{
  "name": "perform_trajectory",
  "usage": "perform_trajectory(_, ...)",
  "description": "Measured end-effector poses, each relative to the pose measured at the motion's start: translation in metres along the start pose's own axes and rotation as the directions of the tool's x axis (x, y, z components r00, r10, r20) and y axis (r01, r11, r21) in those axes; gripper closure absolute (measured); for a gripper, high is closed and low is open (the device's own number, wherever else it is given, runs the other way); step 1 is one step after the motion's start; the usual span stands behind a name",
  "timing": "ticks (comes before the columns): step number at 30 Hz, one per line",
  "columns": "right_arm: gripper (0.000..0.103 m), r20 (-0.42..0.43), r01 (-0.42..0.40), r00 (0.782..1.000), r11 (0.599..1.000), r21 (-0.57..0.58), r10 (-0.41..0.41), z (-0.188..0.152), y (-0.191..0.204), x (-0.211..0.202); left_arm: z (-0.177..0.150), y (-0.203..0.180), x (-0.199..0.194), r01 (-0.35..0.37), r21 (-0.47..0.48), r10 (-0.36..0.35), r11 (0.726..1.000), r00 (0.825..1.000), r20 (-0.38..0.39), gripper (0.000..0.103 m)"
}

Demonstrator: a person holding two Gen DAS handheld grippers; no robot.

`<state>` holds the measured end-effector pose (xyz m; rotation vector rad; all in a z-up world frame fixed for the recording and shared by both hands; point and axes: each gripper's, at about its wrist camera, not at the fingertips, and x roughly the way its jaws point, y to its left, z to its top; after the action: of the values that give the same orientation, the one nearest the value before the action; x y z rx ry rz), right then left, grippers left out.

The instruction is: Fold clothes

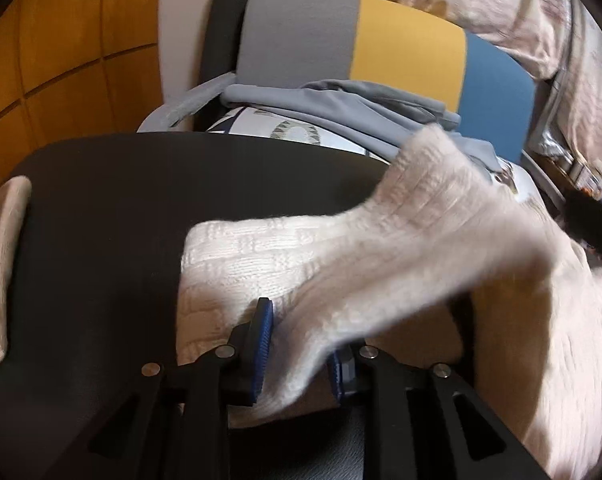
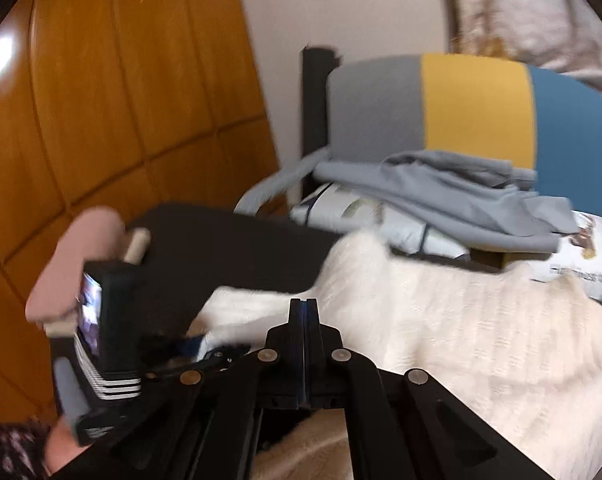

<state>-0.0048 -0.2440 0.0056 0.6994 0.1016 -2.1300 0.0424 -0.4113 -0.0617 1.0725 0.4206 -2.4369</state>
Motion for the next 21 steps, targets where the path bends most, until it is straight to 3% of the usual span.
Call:
perform_trajectory(3, 0.103, 0.004, 0.015, 1.000, 1.000, 0.011, -0.015, 0.003, -0.008, -0.007, 0.004, 0.006, 0.004, 0.002, -0.085, -0.002, 0.996, 1.000, 0.000, 0.079)
perform_trajectory(5, 0.102, -0.024, -0.013, 1.000, 0.999, -0.037, 0.012, -0.001, -0.006, -0.007, 0.005, 0.008, 0.000, 0.028, -0.078, -0.026, 0.997, 1.000, 0.017, 0.079)
perform_trajectory(7, 0.102, -0.038, -0.014, 0.999, 0.998, -0.056, 0.012, -0.010, -0.005, -0.011, 0.007, 0.010, -0.004, 0.052, -0.066, -0.050, 0.996, 0.998, 0.036, 0.096)
perform_trajectory(9, 0.101, -0.057, -0.020, 0.998, 0.999, -0.030, 0.019, -0.020, -0.010, -0.011, 0.010, 0.009, -0.009, -0.002, -0.012, 0.003, 1.000, 0.999, 0.048, 0.097)
perform_trajectory(11, 0.101, -0.113, 0.045, 0.993, 0.998, 0.032, -0.041, -0.032, -0.021, -0.007, 0.015, 0.008, -0.016, -0.045, 0.046, 0.042, 0.998, 0.997, 0.065, 0.097)
perform_trajectory(13, 0.101, -0.142, 0.049, 0.989, 0.996, 0.068, -0.039, -0.040, -0.027, -0.005, 0.024, 0.010, -0.028, -0.097, 0.107, 0.086, 0.990, 0.991, 0.098, 0.098)
perform_trajectory(15, 0.101, -0.171, 0.097, 0.981, 0.994, 0.053, -0.086, -0.048, -0.028, -0.006, 0.036, 0.015, -0.040, -0.138, 0.159, 0.118, 0.978, 0.984, 0.131, 0.098)
perform_trajectory(17, 0.101, -0.206, 0.123, 0.972, 0.991, 0.044, -0.112, -0.054, -0.029, -0.004, 0.049, 0.015, -0.051, -0.194, 0.230, 0.160, 0.954, 0.974, 0.160, 0.098)
perform_trajectory(18, 0.101, -0.217, 0.131, 0.969, 0.990, 0.056, -0.116, -0.058, -0.031, -0.004, 0.059, 0.012, -0.061, -0.238, 0.297, 0.187, 0.925, 0.964, 0.190, 0.098)
perform_trajectory(20, 0.100, -0.229, 0.120, 0.968, 0.989, 0.082, -0.099, -0.063, -0.036, -0.004, 0.070, 0.000, -0.079, -0.336, 0.414, 0.237, 0.846, 0.933, 0.271, 0.097)
perform_trajectory(21, 0.095, -0.241, 0.128, 0.965, 0.988, 0.085, -0.104, -0.068, -0.037, -0.004, 0.073, -0.009, -0.089, -0.411, 0.470, 0.272, 0.781, 0.902, 0.335, 0.097)
